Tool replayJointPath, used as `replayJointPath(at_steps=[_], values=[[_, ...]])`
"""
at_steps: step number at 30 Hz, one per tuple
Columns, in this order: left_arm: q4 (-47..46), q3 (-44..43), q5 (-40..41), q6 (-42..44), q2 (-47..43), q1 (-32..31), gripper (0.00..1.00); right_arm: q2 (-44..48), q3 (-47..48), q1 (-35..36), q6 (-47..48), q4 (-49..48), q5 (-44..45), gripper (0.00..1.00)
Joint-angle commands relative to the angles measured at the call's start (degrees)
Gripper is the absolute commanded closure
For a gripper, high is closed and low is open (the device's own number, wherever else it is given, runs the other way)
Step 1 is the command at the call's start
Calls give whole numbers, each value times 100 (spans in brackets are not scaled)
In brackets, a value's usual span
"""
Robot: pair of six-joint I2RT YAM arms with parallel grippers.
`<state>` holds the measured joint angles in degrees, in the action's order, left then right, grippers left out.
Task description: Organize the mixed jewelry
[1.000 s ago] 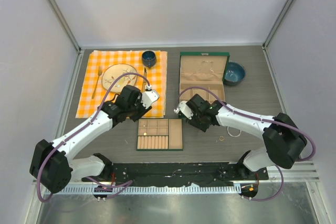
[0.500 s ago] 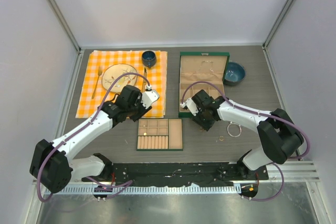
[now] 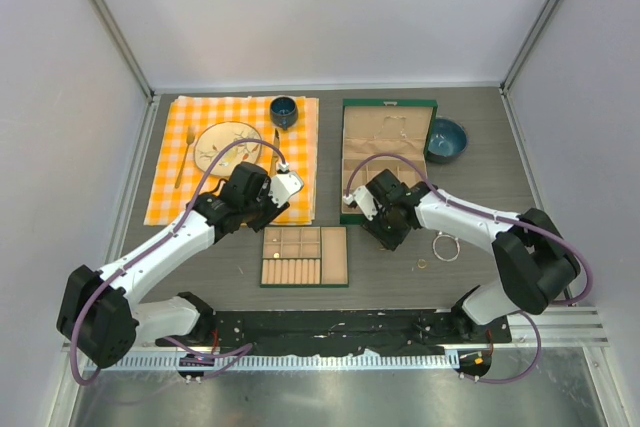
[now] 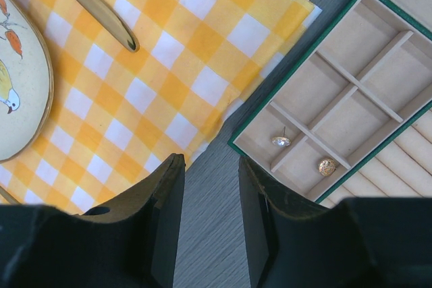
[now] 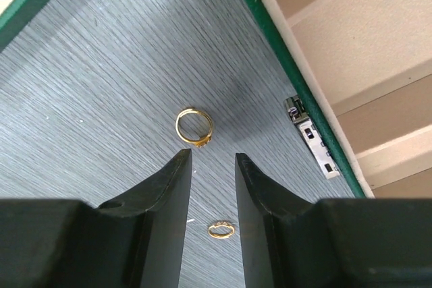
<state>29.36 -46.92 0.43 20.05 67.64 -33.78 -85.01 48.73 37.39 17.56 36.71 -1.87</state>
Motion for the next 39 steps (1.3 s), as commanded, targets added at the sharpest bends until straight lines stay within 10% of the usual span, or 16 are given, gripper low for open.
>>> replayJointPath(at_steps=[1, 39], values=[[-238, -11, 10, -19, 21, -15, 58, 55, 286, -30, -104, 21, -156, 62], [-291, 69, 63, 7, -14, -15, 58, -464, 321, -56, -148, -208, -50, 75]])
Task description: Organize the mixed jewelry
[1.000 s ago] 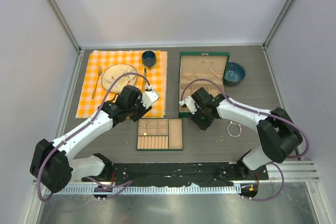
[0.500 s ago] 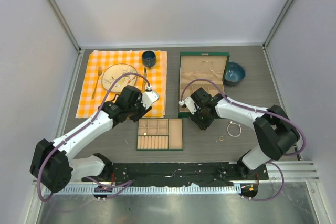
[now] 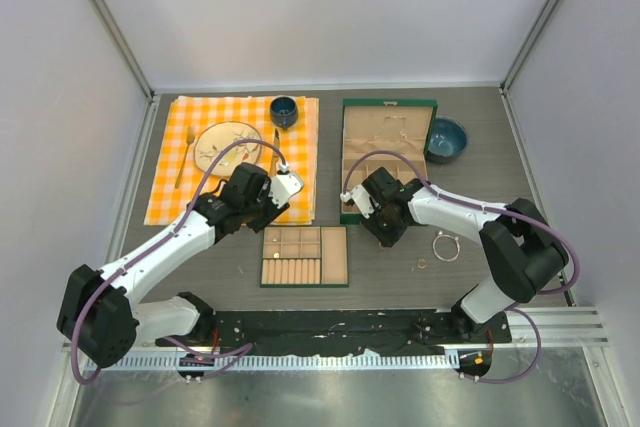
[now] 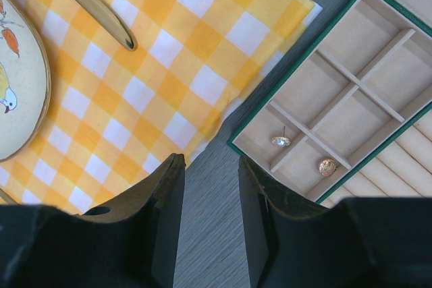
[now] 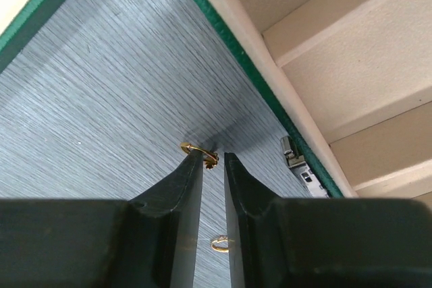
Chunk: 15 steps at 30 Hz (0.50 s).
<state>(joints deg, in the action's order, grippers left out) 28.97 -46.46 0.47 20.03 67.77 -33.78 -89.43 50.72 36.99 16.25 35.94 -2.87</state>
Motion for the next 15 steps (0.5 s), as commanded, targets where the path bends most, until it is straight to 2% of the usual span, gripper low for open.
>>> replayJointPath(at_steps=[1, 15], values=[[-260, 23, 58, 18, -27, -15, 59, -22, 122, -17, -17, -140, 50, 76], [-252, 23, 50, 27, -27, -15, 58, 31, 210, -25, 54, -35, 15, 87]])
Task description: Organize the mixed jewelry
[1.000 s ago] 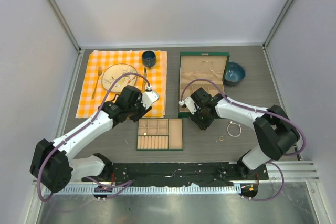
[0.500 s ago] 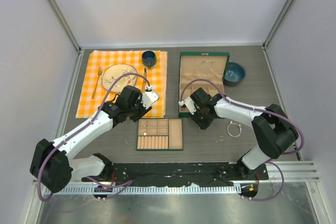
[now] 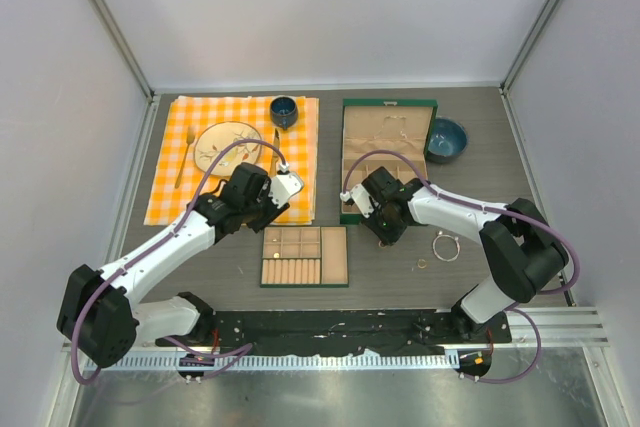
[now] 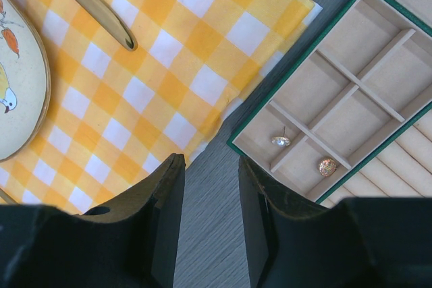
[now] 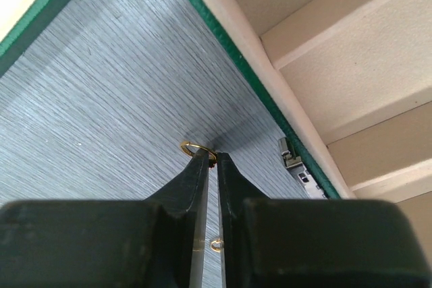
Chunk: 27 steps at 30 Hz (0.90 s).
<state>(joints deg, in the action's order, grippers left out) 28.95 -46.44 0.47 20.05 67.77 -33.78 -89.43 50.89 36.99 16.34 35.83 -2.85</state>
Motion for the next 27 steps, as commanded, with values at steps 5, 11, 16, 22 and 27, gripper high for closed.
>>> replayJointPath(at_steps=[5, 11, 16, 22, 27], values=[[-276, 47, -12, 25, -36, -15, 59, 48, 184, -17, 62, 11, -14, 92], [-364, 56, -336, 34, -44, -15, 59, 136, 289, -17, 89, 125, -49, 99], [-425, -154, -854, -115, -44, -15, 59, 276, 692, -17, 106, 458, -154, 99], [-486, -629, -2066, -633, 52, -15, 58, 347, 1579, -69, 159, 872, -295, 99], [-978, -806, -2867, -1230, 105, -15, 58, 154, 2354, -201, 133, 1030, -400, 99]])
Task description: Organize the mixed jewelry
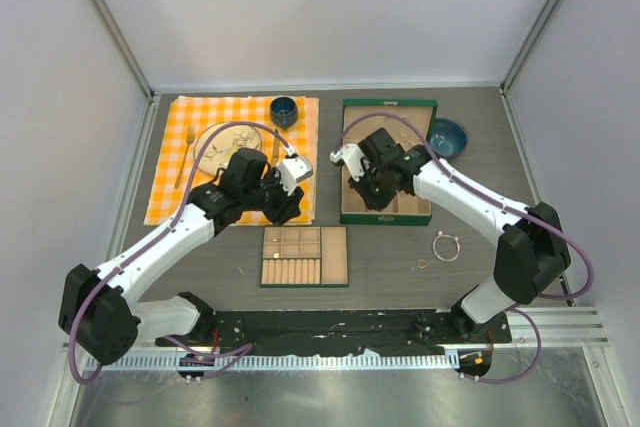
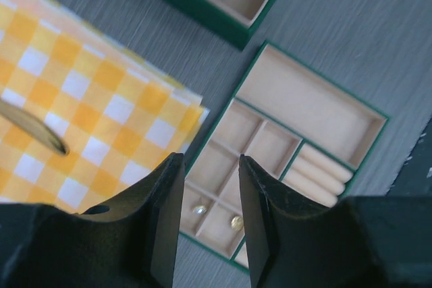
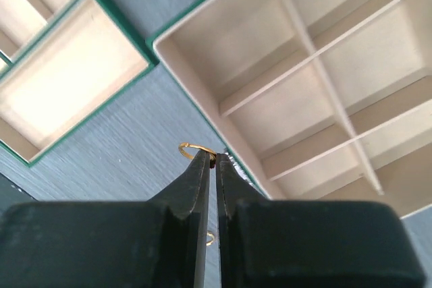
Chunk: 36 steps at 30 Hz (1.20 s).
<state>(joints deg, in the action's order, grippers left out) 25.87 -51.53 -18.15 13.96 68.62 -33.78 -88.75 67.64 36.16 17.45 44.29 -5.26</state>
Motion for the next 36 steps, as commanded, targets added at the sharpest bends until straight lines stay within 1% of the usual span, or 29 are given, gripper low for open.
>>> replayJointPath(at_steps=[1, 3, 5, 7, 13, 16, 21, 27, 36], values=[[-897, -349, -1206, -744, 98, -15, 58, 42, 916, -162, 21, 211, -203, 99], [-1179, -393, -1366, -1201, 221, -15, 58, -81, 1119, -197, 21, 238, -274, 99], [-1671, -419, -1463, -1604, 362, -15, 58, -151, 1374, -197, -5, 273, -370, 99], [-2083, -498, -1489, -1816, 450, -15, 58, -256, 1620, -197, -66, 282, -415, 99], [-2552, -806, -1559, -2388, 793, -23, 56, -450, 2122, -206, -260, 290, -494, 99], [-2964, -850, -1656, -2669, 1004, -23, 55, -520, 2262, -206, -347, 282, -564, 99], [-3193, -947, -1621, -2784, 1425, -41, 55, -529, 2359, -206, -436, 282, -599, 99], [-3535, -903, -1367, -2889, 1628, -59, 55, -468, 2368, -206, -523, 273, -652, 99], [-3712, -1017, -1419, -3074, 1874, -67, 56, -459, 2298, -206, -550, 246, -669, 99]])
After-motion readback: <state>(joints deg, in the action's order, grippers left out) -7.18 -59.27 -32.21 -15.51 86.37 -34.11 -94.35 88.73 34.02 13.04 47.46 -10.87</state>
